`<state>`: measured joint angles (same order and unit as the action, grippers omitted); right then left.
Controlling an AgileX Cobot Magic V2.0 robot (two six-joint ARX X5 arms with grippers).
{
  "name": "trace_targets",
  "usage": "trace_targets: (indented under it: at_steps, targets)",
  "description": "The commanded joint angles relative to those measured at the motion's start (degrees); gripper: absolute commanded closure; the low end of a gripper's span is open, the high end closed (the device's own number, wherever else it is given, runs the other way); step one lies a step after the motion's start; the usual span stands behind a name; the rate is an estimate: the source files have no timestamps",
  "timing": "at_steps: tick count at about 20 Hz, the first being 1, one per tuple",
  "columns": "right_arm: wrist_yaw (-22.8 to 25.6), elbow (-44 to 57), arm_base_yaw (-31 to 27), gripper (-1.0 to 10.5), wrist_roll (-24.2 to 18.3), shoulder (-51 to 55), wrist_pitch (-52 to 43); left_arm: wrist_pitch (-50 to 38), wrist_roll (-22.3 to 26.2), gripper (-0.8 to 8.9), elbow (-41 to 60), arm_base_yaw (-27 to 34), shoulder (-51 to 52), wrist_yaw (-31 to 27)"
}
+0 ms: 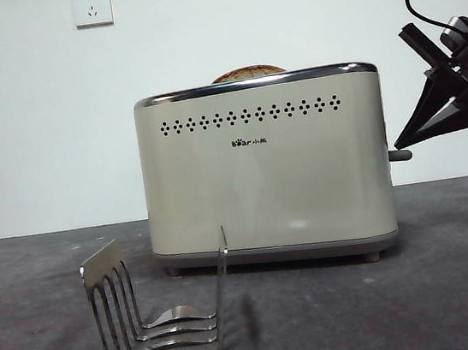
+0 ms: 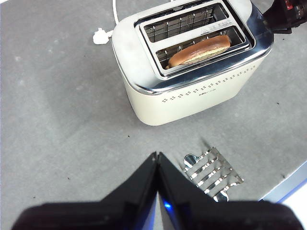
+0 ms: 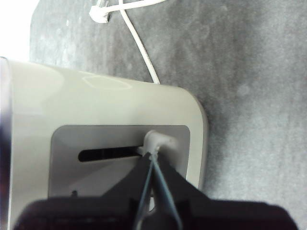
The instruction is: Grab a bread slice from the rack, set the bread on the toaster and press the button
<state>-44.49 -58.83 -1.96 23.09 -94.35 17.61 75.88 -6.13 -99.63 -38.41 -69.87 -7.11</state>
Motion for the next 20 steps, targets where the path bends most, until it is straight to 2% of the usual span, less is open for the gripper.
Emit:
trace_targets:
  at_steps: [1,15,20]
  targets:
    - [1.4,0.5,0.1,9.5,-0.9,-2.1,0.9,-0.1,-0.9,8.19,0.6,0.1,0.2,0.0]
    - [3.2,0.5,0.1,9.5,-4.3,-9.6,4.8,-0.1,-0.9,8.19,0.6,0.1,0.1,-0.2]
    - [5.7,0.5,0.1,9.5,-5.5,-10.8,6.2,-0.1,-0.9,8.19,0.6,0.1,0.2,-0.2]
